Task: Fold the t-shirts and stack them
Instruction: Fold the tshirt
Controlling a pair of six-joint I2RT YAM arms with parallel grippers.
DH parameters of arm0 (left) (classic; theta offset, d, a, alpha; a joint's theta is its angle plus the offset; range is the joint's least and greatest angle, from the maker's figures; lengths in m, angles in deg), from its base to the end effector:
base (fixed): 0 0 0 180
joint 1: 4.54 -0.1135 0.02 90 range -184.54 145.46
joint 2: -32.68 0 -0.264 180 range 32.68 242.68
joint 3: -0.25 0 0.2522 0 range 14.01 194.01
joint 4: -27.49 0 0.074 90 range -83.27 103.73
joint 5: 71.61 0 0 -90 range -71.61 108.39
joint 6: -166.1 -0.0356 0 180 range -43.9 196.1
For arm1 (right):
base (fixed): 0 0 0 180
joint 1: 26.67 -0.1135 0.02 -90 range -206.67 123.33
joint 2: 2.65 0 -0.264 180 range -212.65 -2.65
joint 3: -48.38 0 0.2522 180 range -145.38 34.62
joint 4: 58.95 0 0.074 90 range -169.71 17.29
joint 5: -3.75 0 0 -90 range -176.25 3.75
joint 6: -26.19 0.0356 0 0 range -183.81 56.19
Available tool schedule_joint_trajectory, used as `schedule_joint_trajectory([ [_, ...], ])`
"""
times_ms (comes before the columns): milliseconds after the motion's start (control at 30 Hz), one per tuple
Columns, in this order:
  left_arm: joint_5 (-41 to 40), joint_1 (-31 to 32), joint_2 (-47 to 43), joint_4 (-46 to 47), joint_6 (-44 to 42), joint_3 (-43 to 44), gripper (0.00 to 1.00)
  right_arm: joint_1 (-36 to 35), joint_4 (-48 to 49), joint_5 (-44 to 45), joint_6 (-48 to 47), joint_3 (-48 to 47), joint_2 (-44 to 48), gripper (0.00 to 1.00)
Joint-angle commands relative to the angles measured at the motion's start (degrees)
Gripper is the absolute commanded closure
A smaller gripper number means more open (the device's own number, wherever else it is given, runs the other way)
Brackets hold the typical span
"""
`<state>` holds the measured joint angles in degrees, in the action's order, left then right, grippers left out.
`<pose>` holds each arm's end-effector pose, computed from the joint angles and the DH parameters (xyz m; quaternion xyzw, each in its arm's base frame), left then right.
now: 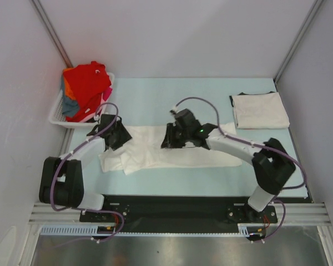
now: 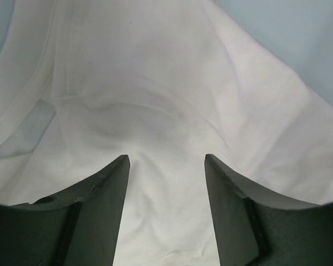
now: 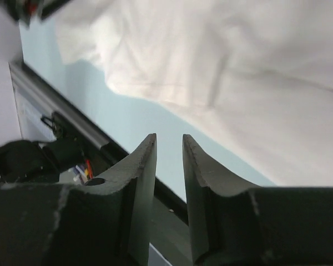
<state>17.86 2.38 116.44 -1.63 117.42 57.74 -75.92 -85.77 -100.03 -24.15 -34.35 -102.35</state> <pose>0.2777 -0.0334 0.1741 -0.2836 0.9116 -0.1175 0.2733 0.2443 0.2965 0.2250 -0.1232 0.9060 0.3516 0.2008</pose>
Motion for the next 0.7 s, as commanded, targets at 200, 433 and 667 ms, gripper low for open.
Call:
schedule_joint_trajectory([
  [200, -4.1, 10.7, -9.2, 0.8, -1.6, 5.9, 0.35, 21.6, -10.7, 17.9, -7.5, 6.1, 13.2, 0.73],
  [433, -4.4, 11.7, -0.5, 0.5, -1.3, 10.3, 0.35, 30.6, -8.0, 24.4, -7.2, 10.7, 12.3, 0.93],
  [667, -6.8, 10.6, 5.2, 0.3, 0.2, 10.6, 0.37, 35.6, -4.9, 26.9, -7.4, 10.6, 8.1, 1.00],
])
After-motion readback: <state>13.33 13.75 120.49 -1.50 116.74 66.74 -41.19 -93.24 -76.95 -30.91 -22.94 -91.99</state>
